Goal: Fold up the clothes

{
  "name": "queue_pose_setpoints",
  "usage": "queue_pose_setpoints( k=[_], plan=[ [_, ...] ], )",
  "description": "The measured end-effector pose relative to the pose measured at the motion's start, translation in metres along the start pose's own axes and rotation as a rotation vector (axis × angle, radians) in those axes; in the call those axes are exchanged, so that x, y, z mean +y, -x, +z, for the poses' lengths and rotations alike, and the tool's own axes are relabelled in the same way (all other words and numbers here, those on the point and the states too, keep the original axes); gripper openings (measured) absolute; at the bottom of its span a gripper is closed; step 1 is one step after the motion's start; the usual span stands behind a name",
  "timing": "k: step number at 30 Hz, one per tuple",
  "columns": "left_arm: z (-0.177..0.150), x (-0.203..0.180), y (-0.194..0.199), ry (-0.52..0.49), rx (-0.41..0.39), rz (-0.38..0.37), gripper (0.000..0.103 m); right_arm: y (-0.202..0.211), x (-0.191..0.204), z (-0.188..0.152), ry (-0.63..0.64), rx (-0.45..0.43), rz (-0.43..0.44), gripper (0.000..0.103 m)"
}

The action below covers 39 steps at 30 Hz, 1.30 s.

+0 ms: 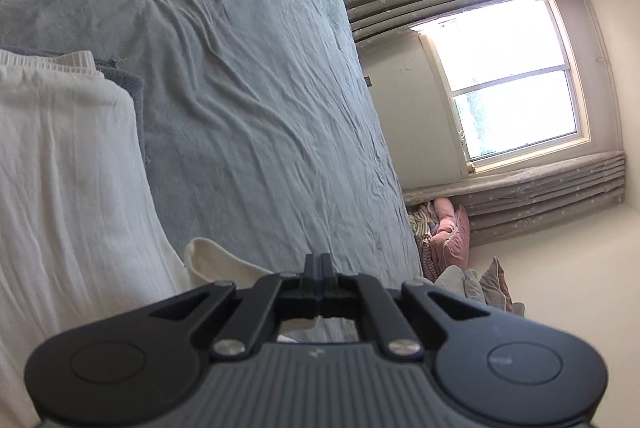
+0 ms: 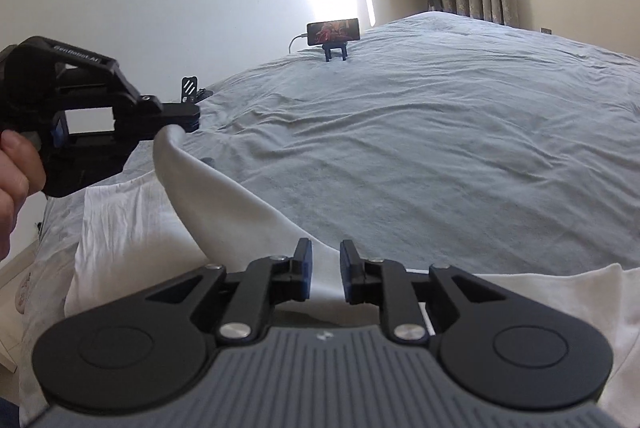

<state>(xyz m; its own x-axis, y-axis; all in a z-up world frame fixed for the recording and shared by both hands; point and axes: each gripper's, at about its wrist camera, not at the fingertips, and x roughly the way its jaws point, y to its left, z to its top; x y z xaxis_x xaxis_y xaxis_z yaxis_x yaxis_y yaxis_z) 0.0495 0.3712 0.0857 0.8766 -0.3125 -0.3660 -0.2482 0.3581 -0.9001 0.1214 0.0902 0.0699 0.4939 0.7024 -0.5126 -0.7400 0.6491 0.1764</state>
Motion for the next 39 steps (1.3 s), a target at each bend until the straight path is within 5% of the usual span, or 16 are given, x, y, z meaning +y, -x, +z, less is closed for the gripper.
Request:
queue_pose_setpoints(
  k=[2,3,13,15,17,19,24,27,34,39],
  plan=[
    [-0.002,0.000,-0.002,0.007,0.003,0.000,0.000,0.004,0.023,-0.003,0.087,-0.035,0.029,0.059],
    [-0.003,0.001,-0.003,0.007,0.005,0.012,0.000,0.004,0.032,-0.005,0.124,-0.045,0.031,0.063],
    [0.010,0.009,0.013,0.023,-0.073,0.125,0.000,-0.018,0.063,-0.017,0.272,0.011,0.039,0.063],
    [0.013,0.013,0.016,0.026,-0.089,0.159,0.000,-0.031,0.065,-0.014,0.275,0.033,0.019,0.054],
    [0.015,0.016,0.018,0.030,-0.094,0.183,0.000,-0.046,0.064,-0.011,0.277,0.067,-0.009,0.023],
    [0.016,0.017,0.017,0.035,-0.087,0.188,0.003,-0.057,0.060,-0.008,0.258,0.094,-0.026,0.008],
    [0.016,0.017,0.014,0.031,-0.059,0.145,0.037,-0.028,0.014,0.016,-0.084,-0.017,0.136,0.007],
    [0.014,0.013,0.013,0.003,-0.056,0.130,0.048,-0.018,-0.017,0.026,-0.262,-0.037,0.208,0.007],
    [0.012,0.005,0.014,-0.034,-0.053,0.075,0.066,-0.020,-0.026,0.029,-0.350,-0.005,0.215,0.007],
    [0.010,0.000,0.010,-0.098,-0.058,0.114,0.077,-0.018,-0.020,0.026,-0.347,-0.008,0.247,0.007]
  ],
)
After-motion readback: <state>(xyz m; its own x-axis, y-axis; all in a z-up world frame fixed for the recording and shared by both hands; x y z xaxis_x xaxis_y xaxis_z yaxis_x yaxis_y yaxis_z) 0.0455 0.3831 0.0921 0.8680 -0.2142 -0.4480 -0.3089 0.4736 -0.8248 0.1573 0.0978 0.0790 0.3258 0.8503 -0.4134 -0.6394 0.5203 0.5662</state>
